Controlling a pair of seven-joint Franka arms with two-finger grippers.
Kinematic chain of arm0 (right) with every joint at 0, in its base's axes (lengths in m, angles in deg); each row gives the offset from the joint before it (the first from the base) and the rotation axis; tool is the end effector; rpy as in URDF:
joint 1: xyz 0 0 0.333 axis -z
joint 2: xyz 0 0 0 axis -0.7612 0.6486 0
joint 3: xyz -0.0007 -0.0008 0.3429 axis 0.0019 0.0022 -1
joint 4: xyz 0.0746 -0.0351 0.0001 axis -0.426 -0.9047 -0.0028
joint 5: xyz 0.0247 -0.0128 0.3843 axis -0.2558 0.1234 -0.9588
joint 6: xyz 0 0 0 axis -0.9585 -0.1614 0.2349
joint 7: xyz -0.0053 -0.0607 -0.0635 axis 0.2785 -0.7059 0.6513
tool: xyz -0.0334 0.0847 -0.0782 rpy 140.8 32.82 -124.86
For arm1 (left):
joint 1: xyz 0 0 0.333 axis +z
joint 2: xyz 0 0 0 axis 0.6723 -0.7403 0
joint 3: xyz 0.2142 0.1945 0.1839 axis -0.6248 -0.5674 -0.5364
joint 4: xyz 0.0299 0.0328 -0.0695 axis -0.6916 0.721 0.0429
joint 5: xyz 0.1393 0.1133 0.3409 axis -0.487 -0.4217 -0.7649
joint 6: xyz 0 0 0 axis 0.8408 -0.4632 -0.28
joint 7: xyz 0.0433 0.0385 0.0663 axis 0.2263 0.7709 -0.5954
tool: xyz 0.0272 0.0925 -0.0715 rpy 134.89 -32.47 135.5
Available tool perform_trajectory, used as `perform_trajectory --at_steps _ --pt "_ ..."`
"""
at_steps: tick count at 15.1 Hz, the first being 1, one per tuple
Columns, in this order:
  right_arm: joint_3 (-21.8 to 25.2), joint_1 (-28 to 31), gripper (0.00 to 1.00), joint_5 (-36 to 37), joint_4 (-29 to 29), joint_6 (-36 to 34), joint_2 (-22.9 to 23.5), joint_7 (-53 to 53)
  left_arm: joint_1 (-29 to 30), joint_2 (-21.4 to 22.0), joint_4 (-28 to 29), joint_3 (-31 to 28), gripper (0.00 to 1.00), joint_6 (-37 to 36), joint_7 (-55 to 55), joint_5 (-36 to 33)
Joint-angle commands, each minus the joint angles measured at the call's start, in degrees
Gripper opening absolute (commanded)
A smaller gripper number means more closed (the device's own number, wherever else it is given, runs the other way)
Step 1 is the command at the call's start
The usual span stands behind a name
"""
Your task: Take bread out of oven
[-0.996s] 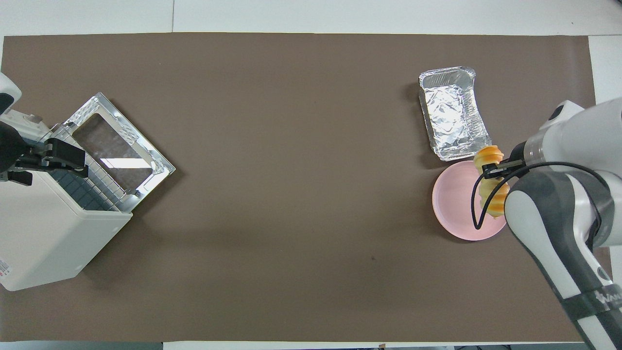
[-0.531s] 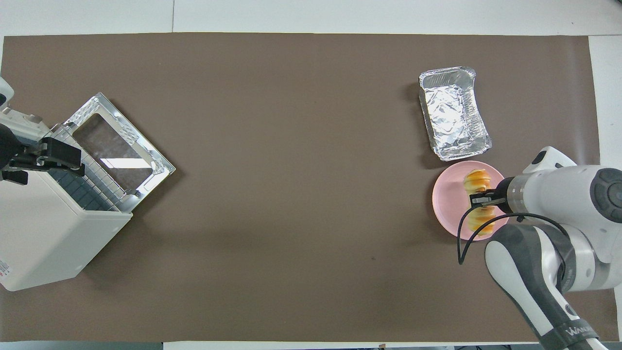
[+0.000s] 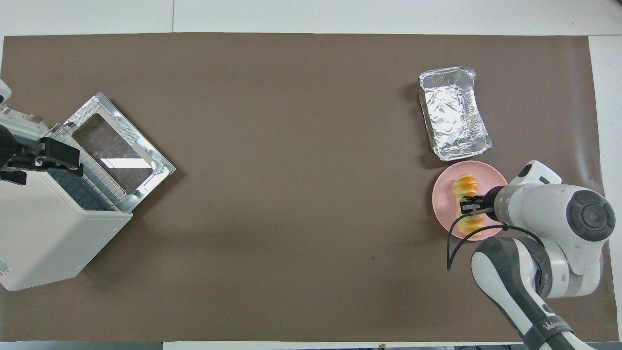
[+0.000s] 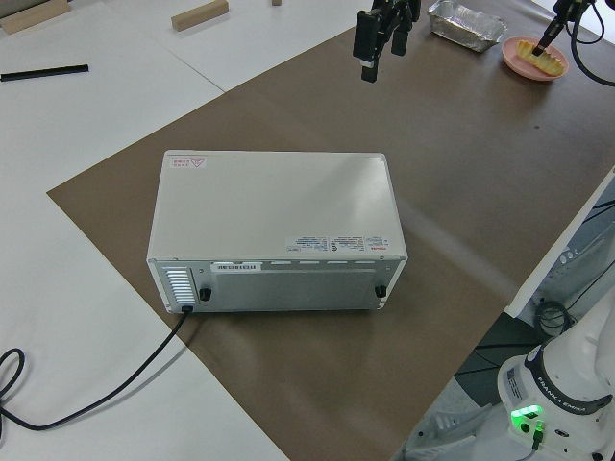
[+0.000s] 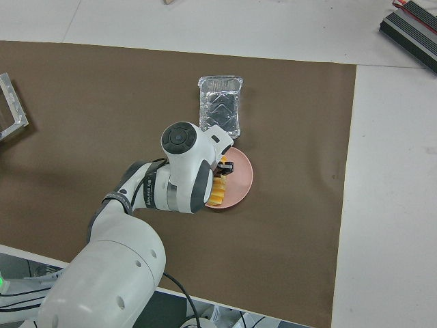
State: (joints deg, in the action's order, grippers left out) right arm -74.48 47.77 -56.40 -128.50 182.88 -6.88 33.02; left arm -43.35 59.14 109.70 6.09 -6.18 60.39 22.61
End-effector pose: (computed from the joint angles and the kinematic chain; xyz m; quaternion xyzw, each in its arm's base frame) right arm 0.4535 0.0120 0.3495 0.9959 0.0706 0.0558 0.0021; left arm 0.5191 -0.0409 0.6252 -0.9970 -0.0328 0.0697 0.0025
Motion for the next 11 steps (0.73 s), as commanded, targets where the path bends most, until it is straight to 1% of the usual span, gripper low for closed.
perform_trajectory --at_steps 1,3,5,6,8,11 --pt "-0.4 0.5 1.00 -1.1 4.7 -6.9 -0.3 1.1 -0.3 1.1 0.9 -0.3 1.00 0.5 0.8 0.3" --pt "-0.3 0.8 1.00 -1.2 13.0 -18.1 -0.1 1.3 -0.3 1.1 0.9 -0.1 1.00 0.9 1.0 0.3" --pt "-0.3 1.4 1.00 -1.2 22.2 -29.1 1.3 1.2 -0.2 1.1 0.9 -0.1 1.00 0.7 1.2 0.3" --pt "-0.3 1.4 1.00 -1.2 25.8 -33.1 1.8 1.2 -0.3 1.1 1.0 -0.1 1.00 0.8 1.1 0.3" --pt "-0.2 1.4 1.00 -1.1 31.3 -37.7 1.7 2.0 -0.4 1.5 1.6 -0.1 1.00 0.7 0.9 0.3" --pt "-0.1 1.8 1.00 -0.7 39.6 -46.9 1.8 6.7 -0.3 1.7 1.7 -0.2 1.00 0.8 0.8 0.3"
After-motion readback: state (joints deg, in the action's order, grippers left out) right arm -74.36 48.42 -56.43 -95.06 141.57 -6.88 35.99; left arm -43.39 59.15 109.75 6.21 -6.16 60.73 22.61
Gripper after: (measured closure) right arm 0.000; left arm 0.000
